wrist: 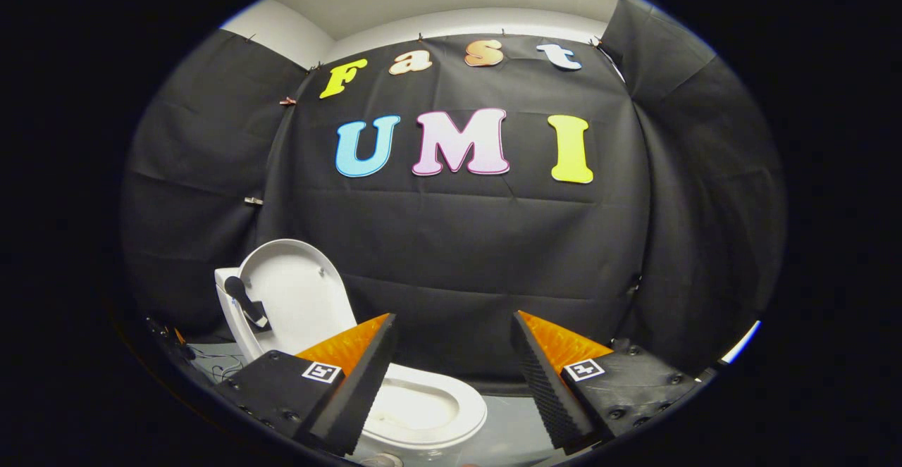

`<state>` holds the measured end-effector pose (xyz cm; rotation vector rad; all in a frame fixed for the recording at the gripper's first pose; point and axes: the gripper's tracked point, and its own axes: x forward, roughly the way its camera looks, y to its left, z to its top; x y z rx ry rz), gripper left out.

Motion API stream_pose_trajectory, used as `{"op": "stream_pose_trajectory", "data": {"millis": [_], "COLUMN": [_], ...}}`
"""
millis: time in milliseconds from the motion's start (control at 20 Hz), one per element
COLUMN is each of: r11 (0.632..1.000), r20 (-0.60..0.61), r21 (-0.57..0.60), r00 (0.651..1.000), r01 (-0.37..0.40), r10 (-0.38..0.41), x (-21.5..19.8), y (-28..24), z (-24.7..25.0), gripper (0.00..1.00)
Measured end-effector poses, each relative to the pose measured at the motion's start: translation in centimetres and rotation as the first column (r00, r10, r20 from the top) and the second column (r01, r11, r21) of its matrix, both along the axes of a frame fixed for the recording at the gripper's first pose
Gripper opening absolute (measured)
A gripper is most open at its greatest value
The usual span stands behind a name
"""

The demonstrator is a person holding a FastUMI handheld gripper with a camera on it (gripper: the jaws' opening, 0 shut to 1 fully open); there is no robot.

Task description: Open the toilet lid.

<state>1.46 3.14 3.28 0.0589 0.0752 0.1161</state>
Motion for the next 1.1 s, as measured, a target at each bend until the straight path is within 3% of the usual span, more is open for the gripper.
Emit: {"op": "stream_pose_trajectory", "data": {"millis": [600,1100], "r11": [0.998,0.998], "r20": [0.029,0.040], "r21": [0.031,0.033], "r00": [0.998,0.998], "r01": [0.059,0.045], "r10": [-0.060,-0.047], "x": [0.2,-0.1], "y": [-2.4,-1.9], "z": [0.3,0.7], "gripper": [0.99,0.99]}}
